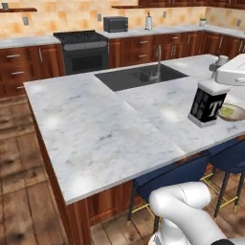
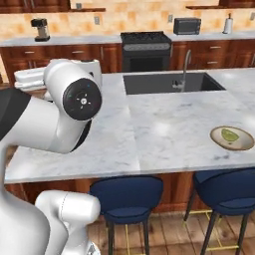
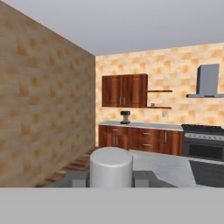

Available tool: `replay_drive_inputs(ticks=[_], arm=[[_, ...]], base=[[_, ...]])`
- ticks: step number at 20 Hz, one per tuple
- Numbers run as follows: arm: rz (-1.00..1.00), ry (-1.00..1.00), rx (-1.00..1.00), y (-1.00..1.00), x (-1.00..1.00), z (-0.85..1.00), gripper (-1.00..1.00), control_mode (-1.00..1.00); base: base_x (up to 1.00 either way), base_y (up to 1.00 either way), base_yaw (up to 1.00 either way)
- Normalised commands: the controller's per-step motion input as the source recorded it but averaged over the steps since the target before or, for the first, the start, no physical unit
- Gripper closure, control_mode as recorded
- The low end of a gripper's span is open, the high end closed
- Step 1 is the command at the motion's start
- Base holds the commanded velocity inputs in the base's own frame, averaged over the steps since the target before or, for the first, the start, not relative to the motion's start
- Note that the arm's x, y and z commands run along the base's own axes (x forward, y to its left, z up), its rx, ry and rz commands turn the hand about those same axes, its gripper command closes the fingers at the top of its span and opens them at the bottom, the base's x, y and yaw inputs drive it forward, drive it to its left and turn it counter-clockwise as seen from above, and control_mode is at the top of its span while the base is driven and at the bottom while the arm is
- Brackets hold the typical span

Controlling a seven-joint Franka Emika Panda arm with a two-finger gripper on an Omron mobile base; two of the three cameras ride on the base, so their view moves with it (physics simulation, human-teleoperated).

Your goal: There is a bowl on the dining counter. Grab a lemon wedge from the fridge and place it in the bowl. Then get the liquor bottle and glass cup from the cabinet and place them next to the bowl.

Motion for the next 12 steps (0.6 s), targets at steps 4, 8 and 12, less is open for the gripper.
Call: replay_drive_inputs(ticks=[4,8,12], arm=[[0.0,0.0,0.0,0.0,0.0,0.0,1.0,1.0],[0.0,0.0,0.0,0.0,0.0,0.0,1.0,1.0],[0.0,0.0,0.0,0.0,0.0,0.0,1.0,1.0]], base=[[0.35,-1.0,0.21],[0.45,-0.98,0.22],[0.52,-0.8,0.25]])
